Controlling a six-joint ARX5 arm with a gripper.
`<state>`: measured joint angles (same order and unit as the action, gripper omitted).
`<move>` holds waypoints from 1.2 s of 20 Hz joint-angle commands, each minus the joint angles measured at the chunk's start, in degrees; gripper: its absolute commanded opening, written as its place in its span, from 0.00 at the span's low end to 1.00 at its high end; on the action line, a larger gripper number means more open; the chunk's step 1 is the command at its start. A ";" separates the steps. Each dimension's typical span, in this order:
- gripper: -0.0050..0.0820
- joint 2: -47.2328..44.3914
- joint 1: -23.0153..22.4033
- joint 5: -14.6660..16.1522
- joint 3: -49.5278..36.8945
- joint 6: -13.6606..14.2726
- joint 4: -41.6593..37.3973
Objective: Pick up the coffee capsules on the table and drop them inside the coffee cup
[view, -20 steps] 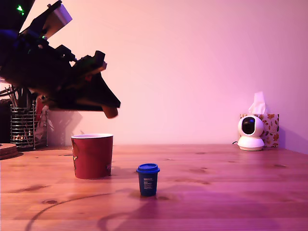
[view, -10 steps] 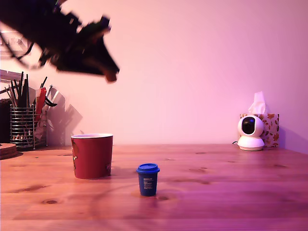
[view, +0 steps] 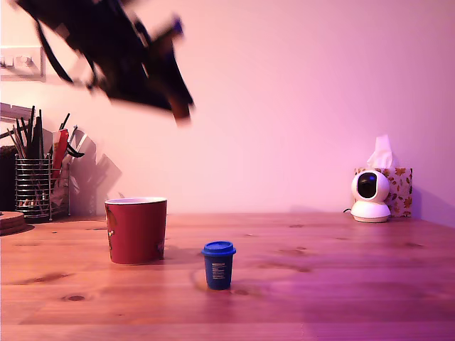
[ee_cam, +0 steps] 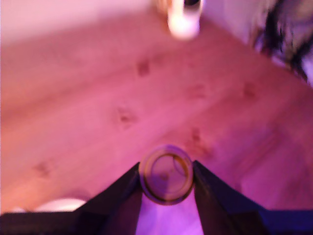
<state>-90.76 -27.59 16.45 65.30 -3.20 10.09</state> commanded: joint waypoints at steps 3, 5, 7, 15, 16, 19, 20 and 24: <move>0.33 -5.62 0.11 0.17 5.35 0.72 6.29; 0.33 -7.23 0.11 0.13 7.02 1.79 8.55; 0.33 -7.63 0.11 0.07 7.78 2.01 9.66; 0.33 -7.63 0.11 0.07 9.16 2.21 11.54; 0.33 -7.63 0.17 -0.13 9.16 2.19 11.80; 0.33 -7.63 1.51 -0.42 10.05 2.21 15.19; 0.33 -7.61 2.16 -0.42 10.49 2.21 16.59; 0.33 -7.58 5.11 -0.48 13.07 3.91 22.16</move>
<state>-97.41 -22.85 16.01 77.30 0.14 31.97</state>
